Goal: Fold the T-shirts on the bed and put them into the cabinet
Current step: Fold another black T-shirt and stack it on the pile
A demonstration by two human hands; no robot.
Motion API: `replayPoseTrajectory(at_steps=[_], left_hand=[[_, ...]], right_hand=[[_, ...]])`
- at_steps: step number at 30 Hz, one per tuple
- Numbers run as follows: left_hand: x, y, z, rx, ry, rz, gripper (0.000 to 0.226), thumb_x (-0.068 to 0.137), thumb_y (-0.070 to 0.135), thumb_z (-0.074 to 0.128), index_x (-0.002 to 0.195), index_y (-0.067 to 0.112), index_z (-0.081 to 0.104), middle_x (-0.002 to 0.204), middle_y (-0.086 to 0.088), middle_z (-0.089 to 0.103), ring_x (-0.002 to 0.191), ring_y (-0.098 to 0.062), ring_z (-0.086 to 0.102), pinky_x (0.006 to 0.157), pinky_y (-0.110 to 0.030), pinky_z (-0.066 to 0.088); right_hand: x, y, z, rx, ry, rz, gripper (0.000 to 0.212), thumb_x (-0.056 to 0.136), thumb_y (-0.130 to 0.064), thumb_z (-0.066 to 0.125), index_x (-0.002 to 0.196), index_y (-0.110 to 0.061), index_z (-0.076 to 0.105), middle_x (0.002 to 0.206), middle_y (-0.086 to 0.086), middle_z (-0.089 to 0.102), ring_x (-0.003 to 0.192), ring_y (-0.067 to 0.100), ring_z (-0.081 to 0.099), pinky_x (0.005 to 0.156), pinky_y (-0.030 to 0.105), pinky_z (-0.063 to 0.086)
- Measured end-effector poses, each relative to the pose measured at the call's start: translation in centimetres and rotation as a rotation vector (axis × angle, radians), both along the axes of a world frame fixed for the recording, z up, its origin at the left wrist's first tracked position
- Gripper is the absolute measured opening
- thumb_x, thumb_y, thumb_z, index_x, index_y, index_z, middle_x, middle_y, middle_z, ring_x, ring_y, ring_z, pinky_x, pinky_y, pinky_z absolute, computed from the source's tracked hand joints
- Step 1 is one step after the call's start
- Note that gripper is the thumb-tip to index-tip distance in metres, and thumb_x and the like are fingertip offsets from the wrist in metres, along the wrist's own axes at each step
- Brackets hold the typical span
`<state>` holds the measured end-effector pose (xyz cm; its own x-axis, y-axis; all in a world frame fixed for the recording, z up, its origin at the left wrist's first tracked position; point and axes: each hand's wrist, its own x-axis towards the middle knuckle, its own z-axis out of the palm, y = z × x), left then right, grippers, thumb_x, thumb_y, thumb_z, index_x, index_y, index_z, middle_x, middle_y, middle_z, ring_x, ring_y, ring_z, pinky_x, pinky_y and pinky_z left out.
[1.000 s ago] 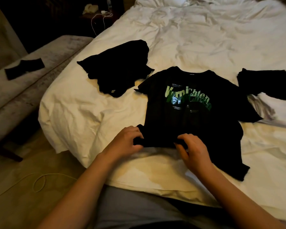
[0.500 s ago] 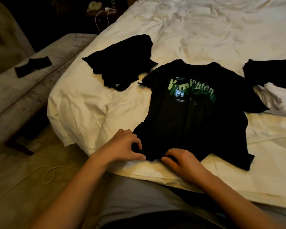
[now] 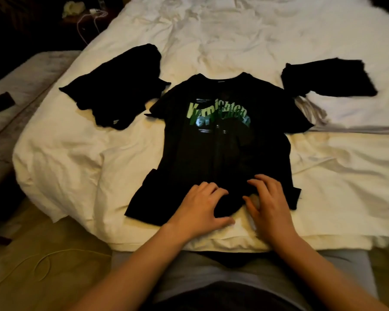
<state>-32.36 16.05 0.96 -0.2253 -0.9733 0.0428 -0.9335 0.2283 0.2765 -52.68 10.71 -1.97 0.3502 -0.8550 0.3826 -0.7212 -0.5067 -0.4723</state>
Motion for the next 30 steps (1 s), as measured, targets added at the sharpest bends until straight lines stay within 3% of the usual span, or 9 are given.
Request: replayPoseTrajectory(at_steps=[3, 7, 11, 14, 17, 20, 23, 25, 30], left_hand=[[-1.7, -1.0, -1.1, 0.037, -0.08, 0.04, 0.058, 0.084, 0.053, 0.061, 0.133, 0.022, 0.055, 0.119, 0.002, 0.056, 0.112, -0.021, 0.051, 0.095, -0.036, 0.039], [-1.4, -1.6, -1.4, -0.07, 0.071, 0.03, 0.026, 0.092, 0.031, 0.062, 0.111, 0.016, 0.069, 0.102, 0.0, 0.066, 0.097, -0.021, 0.062, 0.085, -0.035, 0.047], [0.6, -2.1, 0.4, 0.029, 0.3, -0.053, 0.014, 0.093, 0.026, 0.066, 0.103, 0.017, 0.067, 0.1, 0.008, 0.058, 0.091, -0.008, 0.056, 0.08, -0.025, 0.048], [1.3, -2.1, 1.7, 0.04, 0.45, -0.044, 0.005, 0.088, 0.025, 0.066, 0.091, 0.022, 0.063, 0.093, 0.012, 0.054, 0.085, -0.006, 0.055, 0.073, -0.023, 0.046], [0.7, -2.6, 2.3, 0.174, 0.246, -0.128, 0.014, 0.085, 0.034, 0.065, 0.091, 0.021, 0.068, 0.092, 0.009, 0.059, 0.088, -0.005, 0.053, 0.082, -0.032, 0.048], [-1.5, -3.0, 1.8, 0.25, 0.045, -0.192, 0.029, 0.086, 0.049, 0.066, 0.102, 0.025, 0.067, 0.097, 0.008, 0.059, 0.095, -0.007, 0.051, 0.087, -0.032, 0.045], [-4.5, -3.2, 1.0, 0.11, 0.011, -0.203, 0.044, 0.084, 0.06, 0.064, 0.112, 0.026, 0.059, 0.105, 0.007, 0.057, 0.098, -0.011, 0.052, 0.085, -0.029, 0.042], [-6.5, -3.2, 0.6, 0.018, 0.023, -0.194, 0.045, 0.085, 0.056, 0.066, 0.115, 0.024, 0.057, 0.107, 0.006, 0.057, 0.099, -0.013, 0.053, 0.085, -0.03, 0.041], [-8.6, -3.7, -0.5, -0.061, 0.101, -0.055, 0.047, 0.083, 0.028, 0.069, 0.127, 0.019, 0.053, 0.117, 0.0, 0.051, 0.105, -0.019, 0.052, 0.087, -0.032, 0.045]], right_hand=[[-1.9, -0.9, -0.3, 0.014, 0.111, -0.115, 0.057, 0.074, -0.015, 0.08, 0.126, -0.008, 0.059, 0.132, 0.015, 0.054, 0.126, 0.034, 0.044, 0.1, 0.046, 0.04], [-3.8, -2.2, 0.1, 0.036, 0.183, -0.198, 0.032, 0.078, -0.013, 0.079, 0.107, -0.015, 0.066, 0.102, 0.007, 0.066, 0.099, 0.033, 0.058, 0.084, 0.043, 0.037], [-5.5, -3.5, 2.2, 0.033, 0.024, -0.03, 0.023, 0.077, 0.002, 0.075, 0.097, -0.005, 0.069, 0.091, 0.013, 0.068, 0.084, 0.031, 0.062, 0.074, 0.04, 0.047], [-7.2, -4.4, 4.1, 0.061, -0.016, 0.103, 0.022, 0.081, -0.023, 0.057, 0.093, -0.007, 0.067, 0.088, 0.008, 0.065, 0.082, 0.02, 0.054, 0.072, 0.033, 0.045], [-8.6, -4.8, 4.5, 0.21, 0.101, 0.18, 0.024, 0.075, -0.044, 0.052, 0.082, -0.023, 0.061, 0.088, -0.006, 0.057, 0.08, 0.021, 0.057, 0.069, 0.037, 0.047], [-8.8, -4.1, 3.8, 0.286, 0.176, 0.139, 0.025, 0.076, -0.05, 0.07, 0.08, -0.029, 0.059, 0.105, -0.007, 0.056, 0.099, 0.02, 0.053, 0.083, 0.038, 0.047], [-8.9, -3.3, 3.5, 0.281, 0.134, -0.062, 0.048, 0.078, -0.045, 0.079, 0.114, -0.018, 0.063, 0.126, 0.004, 0.055, 0.117, 0.025, 0.048, 0.096, 0.038, 0.044], [-9.1, -3.0, 3.8, 0.355, 0.06, -0.206, 0.059, 0.081, -0.045, 0.076, 0.128, -0.014, 0.057, 0.121, 0.009, 0.059, 0.113, 0.028, 0.053, 0.092, 0.038, 0.045], [-10.0, -2.7, 4.1, 0.459, 0.033, -0.17, 0.018, 0.09, -0.034, 0.07, 0.101, -0.02, 0.068, 0.088, -0.004, 0.066, 0.086, 0.02, 0.063, 0.069, 0.029, 0.043]])
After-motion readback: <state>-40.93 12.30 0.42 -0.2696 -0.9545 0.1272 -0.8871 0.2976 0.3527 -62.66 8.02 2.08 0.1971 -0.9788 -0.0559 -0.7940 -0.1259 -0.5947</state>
